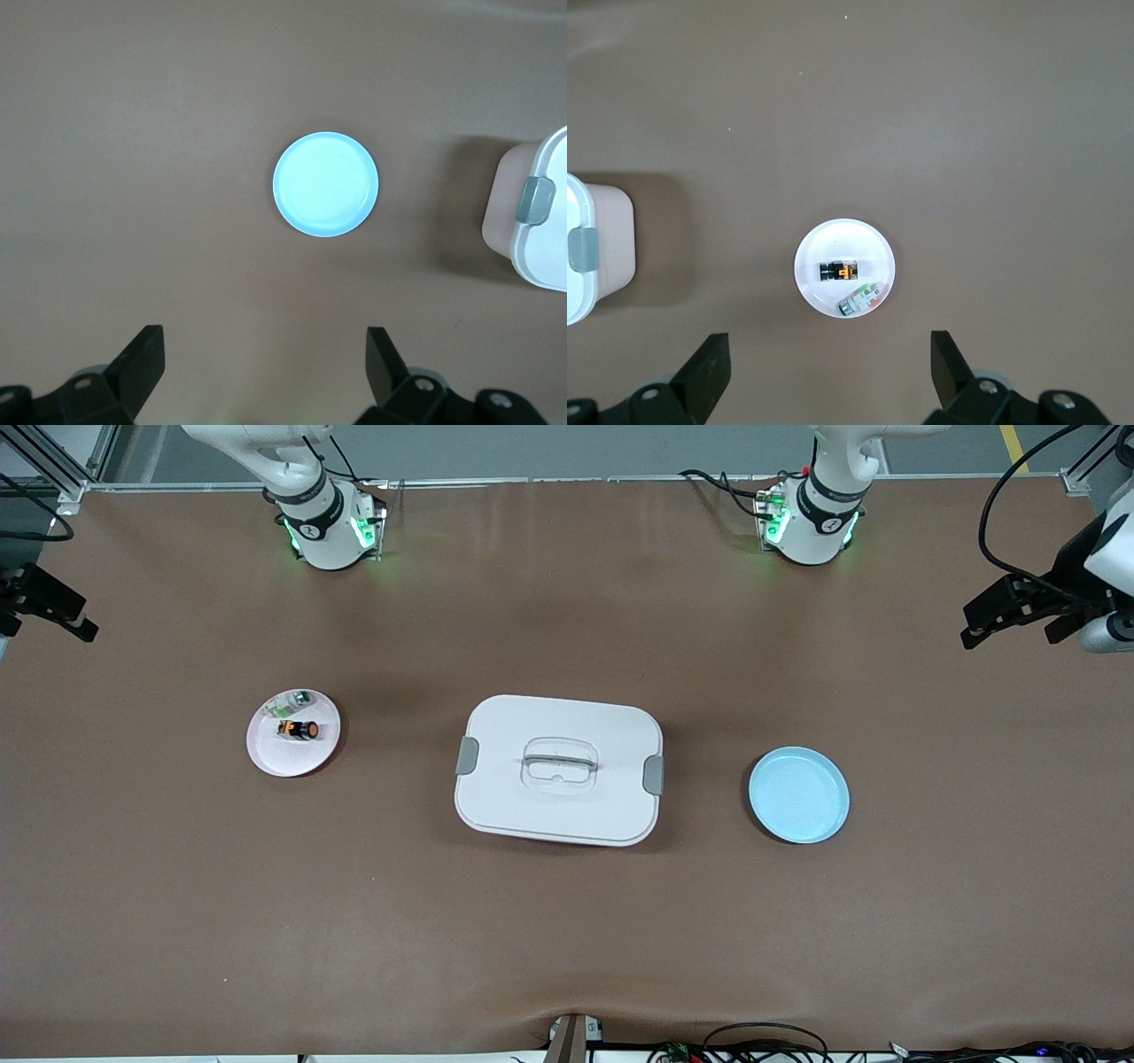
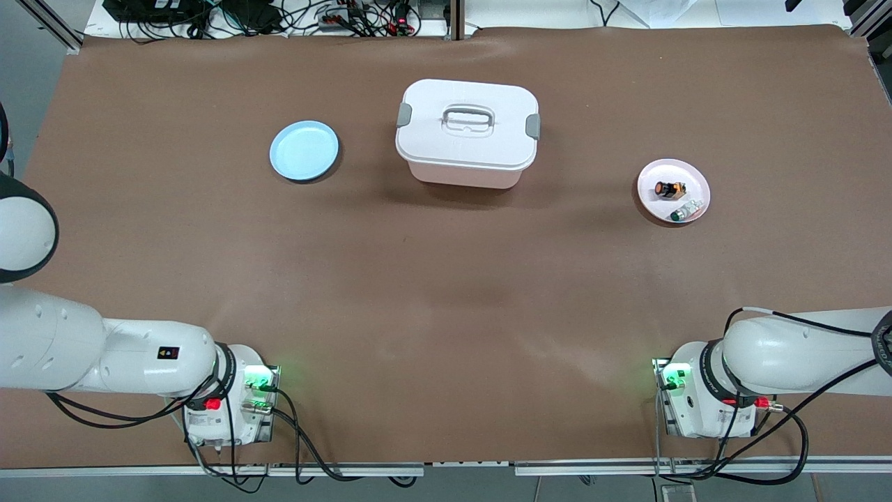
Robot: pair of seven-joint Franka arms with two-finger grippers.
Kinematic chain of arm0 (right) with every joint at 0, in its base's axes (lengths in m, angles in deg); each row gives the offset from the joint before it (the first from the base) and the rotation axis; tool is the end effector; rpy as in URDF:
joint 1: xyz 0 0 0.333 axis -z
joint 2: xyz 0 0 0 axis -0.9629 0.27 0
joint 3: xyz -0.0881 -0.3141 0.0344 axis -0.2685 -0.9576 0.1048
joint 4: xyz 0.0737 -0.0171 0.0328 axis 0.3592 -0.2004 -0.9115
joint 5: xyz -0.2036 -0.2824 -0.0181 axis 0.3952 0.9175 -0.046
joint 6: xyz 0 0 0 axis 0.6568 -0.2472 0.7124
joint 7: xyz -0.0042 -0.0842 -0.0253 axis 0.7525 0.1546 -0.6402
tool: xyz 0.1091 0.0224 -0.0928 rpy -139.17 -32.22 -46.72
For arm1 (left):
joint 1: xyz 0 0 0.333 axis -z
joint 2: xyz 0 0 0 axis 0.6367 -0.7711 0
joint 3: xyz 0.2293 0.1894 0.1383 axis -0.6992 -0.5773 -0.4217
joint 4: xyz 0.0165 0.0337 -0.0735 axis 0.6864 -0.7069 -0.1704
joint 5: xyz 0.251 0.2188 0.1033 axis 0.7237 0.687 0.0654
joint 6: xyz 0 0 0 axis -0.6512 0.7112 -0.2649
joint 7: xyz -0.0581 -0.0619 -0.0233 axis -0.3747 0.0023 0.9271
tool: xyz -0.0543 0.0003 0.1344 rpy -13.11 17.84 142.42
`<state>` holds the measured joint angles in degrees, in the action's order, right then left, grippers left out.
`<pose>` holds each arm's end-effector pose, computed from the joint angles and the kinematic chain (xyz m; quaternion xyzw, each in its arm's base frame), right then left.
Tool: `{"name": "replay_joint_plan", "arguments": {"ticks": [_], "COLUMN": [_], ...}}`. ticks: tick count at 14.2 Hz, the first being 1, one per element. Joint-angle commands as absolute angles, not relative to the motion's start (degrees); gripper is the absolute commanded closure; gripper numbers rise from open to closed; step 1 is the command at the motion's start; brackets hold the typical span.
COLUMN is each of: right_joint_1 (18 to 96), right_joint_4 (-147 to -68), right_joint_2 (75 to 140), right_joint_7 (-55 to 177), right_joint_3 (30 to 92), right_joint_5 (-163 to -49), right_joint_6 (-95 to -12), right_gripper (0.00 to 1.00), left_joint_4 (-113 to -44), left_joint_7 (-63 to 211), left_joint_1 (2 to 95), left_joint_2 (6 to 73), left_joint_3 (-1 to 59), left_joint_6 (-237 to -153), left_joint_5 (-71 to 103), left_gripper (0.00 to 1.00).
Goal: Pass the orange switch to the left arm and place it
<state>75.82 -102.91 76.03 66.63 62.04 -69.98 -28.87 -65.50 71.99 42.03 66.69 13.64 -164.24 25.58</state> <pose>0.4659 -0.0473 0.6335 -0.9975 0.0569 -0.0381 0.0151 0.4924 -0.0451 0.6290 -0.9996 -0.0253 -0.0083 0.0028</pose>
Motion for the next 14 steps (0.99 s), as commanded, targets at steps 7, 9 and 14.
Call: {"name": "replay_joint_plan", "arguments": {"ticks": [7, 9, 14], "right_joint_1": [77.33, 77.15, 76.27], "right_joint_4": [-101.14, -101.41, -101.50], "right_joint_2": [76.78, 77.39, 81.25], "right_joint_7": [65.83, 66.01, 66.53], "right_joint_3": [63.08, 63.17, 63.26], "right_joint_5": [-69.80, -69.80, -69.71], "right_joint_6": [-28.30, -27.95, -22.94], "right_gripper": [0.00, 0.00, 0.00], "left_joint_4": [-62.93, -62.93, -63.02], "left_joint_7": [72.25, 72.34, 71.72], "left_joint_1": [41.48, 41.30, 41.92], "left_joint_2": [64.98, 64.71, 63.48], "left_joint_3": [14.35, 14.26, 14.35], "left_joint_6": [-163.54, -163.54, -163.54], "left_joint_5": [27.07, 27.07, 26.98], "left_gripper": [0.00, 0.00, 0.00]}}
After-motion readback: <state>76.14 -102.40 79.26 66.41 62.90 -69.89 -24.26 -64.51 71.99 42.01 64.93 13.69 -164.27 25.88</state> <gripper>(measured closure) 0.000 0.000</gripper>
